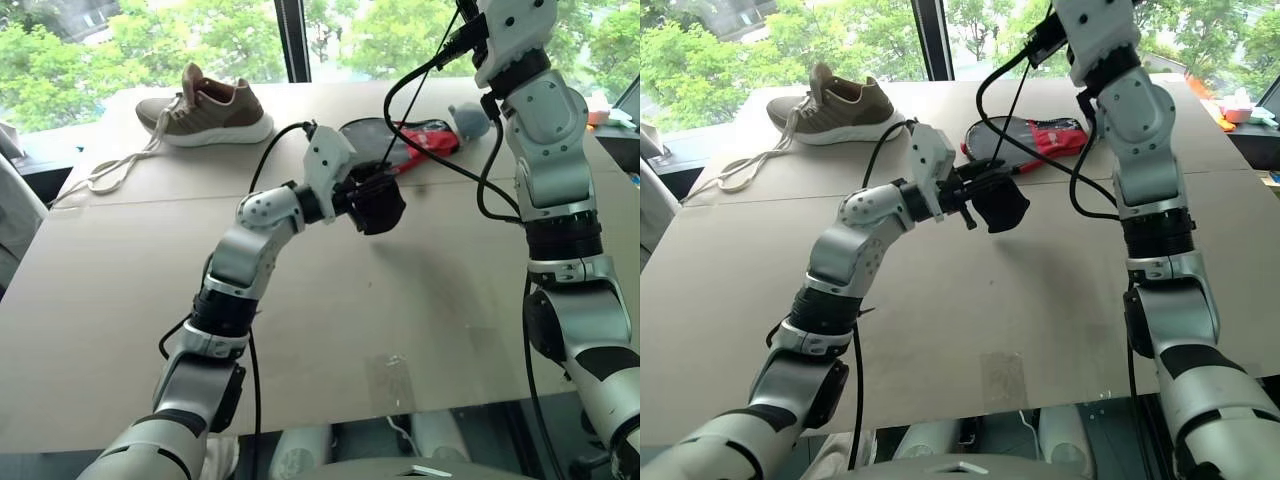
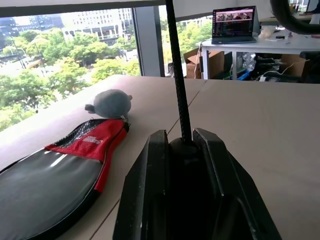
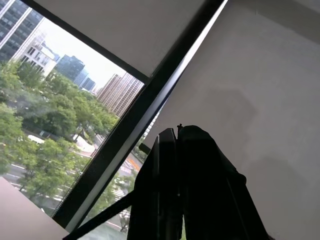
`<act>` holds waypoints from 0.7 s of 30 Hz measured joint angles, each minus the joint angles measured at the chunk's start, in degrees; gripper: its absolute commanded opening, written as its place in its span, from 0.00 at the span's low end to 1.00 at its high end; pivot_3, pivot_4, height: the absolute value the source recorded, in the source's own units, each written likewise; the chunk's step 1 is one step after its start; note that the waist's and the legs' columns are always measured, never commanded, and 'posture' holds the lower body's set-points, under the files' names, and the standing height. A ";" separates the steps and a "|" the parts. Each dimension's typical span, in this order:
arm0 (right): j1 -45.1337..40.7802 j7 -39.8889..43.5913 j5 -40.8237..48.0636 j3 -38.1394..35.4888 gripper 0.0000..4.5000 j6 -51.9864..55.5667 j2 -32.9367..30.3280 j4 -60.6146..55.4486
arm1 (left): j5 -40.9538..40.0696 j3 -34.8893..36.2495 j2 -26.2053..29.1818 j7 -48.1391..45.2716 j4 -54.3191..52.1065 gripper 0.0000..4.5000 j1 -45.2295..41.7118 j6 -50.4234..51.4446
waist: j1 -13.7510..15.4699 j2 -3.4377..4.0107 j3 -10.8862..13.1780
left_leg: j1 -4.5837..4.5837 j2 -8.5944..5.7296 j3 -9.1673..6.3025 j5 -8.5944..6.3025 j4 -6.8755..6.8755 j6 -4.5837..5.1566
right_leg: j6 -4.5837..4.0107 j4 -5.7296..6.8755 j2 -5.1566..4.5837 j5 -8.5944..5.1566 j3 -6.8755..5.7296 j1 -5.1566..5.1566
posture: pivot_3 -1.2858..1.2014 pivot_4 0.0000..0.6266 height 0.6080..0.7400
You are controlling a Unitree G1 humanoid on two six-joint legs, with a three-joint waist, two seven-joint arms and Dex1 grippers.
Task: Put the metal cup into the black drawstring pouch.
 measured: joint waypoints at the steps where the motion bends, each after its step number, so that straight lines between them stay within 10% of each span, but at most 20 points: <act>1: -0.01 0.07 0.60 -0.58 0.00 0.09 -0.25 -1.48 | -0.54 0.04 -0.01 -0.48 0.19 0.46 1.34 1.16 | -0.03 0.03 -0.02 | 0.00 0.00 0.01 0.00 -0.03 0.00 | 0.00 0.00 0.00 0.00 0.01 0.00 | 0.52 0.24 1.00; 2: -0.03 0.39 1.07 -1.23 0.00 0.18 -0.69 -2.77 | -0.89 0.15 -0.05 -0.59 0.79 0.57 2.83 2.28 | -0.06 0.03 -0.02 | -0.01 0.00 0.01 0.00 -0.04 0.00 | 0.00 0.00 0.02 0.00 0.01 -0.02 | 0.52 0.24 1.00; 17: 8.89 18.39 10.59 1.63 0.00 10.23 -3.55 -16.07 | -11.93 10.73 11.63 -5.92 -9.45 0.57 17.09 15.31 | -0.10 0.04 0.00 | 0.04 0.06 0.04 -0.12 0.10 0.22 | -0.03 0.47 0.03 -0.02 0.07 -0.20 | 0.52 0.24 1.00; 21: 14.64 25.76 11.47 2.22 0.41 15.42 -12.47 -21.24 | -15.51 15.08 17.07 -7.47 -13.28 0.58 25.41 19.70 | 0.41 0.01 -0.01 | 0.00 0.03 0.02 -0.13 0.11 0.23 | -0.03 0.36 -0.11 -0.03 -0.01 -0.13 | 0.52 0.24 1.00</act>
